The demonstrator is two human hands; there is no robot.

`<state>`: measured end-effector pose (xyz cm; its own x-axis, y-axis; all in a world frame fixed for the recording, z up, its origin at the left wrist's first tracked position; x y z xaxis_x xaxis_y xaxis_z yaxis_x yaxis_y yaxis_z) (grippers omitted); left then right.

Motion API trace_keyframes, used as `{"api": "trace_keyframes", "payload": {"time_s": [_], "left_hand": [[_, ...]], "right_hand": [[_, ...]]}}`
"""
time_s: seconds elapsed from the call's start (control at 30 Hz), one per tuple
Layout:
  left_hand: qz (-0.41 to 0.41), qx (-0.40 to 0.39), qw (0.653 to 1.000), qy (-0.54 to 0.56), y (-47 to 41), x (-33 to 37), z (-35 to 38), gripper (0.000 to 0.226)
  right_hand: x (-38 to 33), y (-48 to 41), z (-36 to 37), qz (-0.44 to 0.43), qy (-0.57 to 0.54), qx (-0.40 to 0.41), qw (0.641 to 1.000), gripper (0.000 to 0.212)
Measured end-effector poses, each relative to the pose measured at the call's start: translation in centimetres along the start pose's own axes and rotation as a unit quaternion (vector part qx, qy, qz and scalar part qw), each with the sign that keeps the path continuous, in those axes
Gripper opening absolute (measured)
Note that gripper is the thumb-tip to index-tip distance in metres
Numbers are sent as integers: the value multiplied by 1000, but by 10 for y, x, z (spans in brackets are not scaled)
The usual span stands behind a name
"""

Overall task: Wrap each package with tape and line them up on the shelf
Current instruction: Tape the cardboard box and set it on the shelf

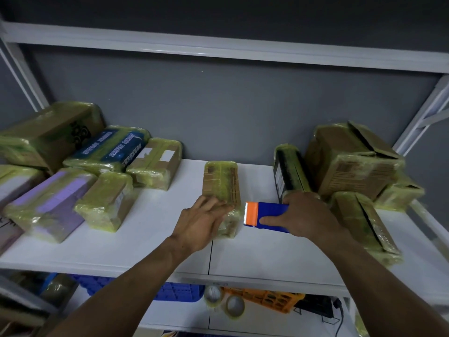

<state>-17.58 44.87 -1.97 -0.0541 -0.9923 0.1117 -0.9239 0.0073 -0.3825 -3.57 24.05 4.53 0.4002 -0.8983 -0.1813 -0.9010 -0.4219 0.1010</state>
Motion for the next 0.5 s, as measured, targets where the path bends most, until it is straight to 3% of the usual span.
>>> {"api": "trace_keyframes", "payload": {"time_s": [0.1, 0.27, 0.43, 0.5], "left_hand": [[-27, -16, 1000, -1, -4, 3, -2, 47], [-20, 4, 1000, -8, -12, 11, -1, 32], [31, 30, 998, 40, -8, -6, -12, 18], [25, 31, 998, 53, -5, -21, -16, 24]], "right_hand": [[-2, -4, 3, 1, 3, 1, 1000, 76], [-3, -4, 7, 5, -29, -15, 999, 77], [-9, 3, 10, -4, -73, -39, 997, 76], [-6, 7, 8, -6, -84, -38, 996, 74]]}}
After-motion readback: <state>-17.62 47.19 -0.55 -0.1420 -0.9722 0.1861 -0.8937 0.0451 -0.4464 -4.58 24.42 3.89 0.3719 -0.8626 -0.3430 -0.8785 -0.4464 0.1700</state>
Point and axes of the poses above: each hand's wrist, its own y-axis away from the middle knuckle, its own z-axis out of the palm, x = y × z, the point moved 5 cm from there along -y, towards the middle knuckle, and after that the axes turned 9 degrees about z, right-handed, at the moved point
